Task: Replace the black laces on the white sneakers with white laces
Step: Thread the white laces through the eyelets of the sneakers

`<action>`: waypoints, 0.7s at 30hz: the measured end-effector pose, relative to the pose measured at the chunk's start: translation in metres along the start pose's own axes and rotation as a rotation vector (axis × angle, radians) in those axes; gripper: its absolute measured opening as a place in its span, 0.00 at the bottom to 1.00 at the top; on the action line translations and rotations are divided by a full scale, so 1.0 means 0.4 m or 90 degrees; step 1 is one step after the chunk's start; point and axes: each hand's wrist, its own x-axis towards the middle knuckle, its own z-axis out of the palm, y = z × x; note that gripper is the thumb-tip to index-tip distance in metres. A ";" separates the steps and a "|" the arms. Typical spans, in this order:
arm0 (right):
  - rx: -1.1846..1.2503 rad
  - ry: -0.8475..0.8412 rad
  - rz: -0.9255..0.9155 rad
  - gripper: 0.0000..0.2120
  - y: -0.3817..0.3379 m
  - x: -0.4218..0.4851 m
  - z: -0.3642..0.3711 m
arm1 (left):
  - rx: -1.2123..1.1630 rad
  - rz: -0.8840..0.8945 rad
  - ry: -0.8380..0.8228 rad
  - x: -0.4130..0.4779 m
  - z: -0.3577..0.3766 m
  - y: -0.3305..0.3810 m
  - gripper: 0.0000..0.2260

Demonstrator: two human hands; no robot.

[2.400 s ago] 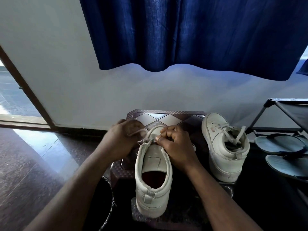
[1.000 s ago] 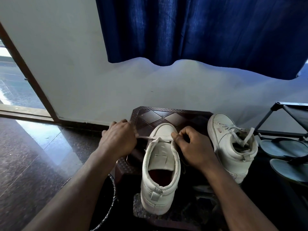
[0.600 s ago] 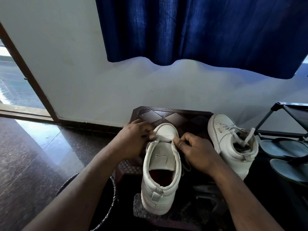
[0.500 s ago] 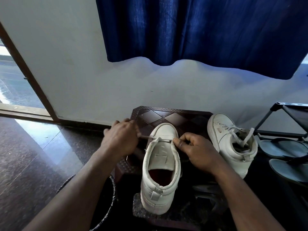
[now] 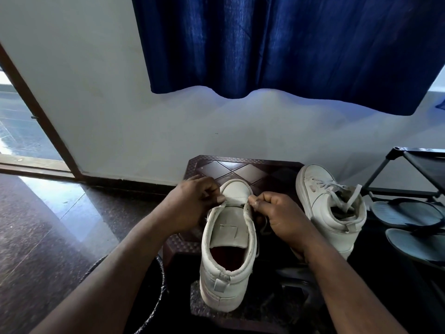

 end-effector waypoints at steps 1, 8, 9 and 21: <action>0.017 0.001 -0.002 0.21 0.000 0.000 -0.001 | 0.018 0.007 -0.007 -0.001 -0.001 0.001 0.08; 0.433 0.050 -0.112 0.17 -0.059 -0.023 -0.018 | 0.281 -0.164 0.031 -0.005 -0.011 -0.014 0.11; 0.500 0.059 -0.140 0.17 -0.067 -0.024 -0.026 | 0.245 -0.163 0.033 -0.003 -0.011 -0.019 0.10; 0.598 0.064 -0.272 0.10 -0.078 -0.033 -0.065 | -0.001 -0.055 -0.039 0.000 -0.009 0.001 0.10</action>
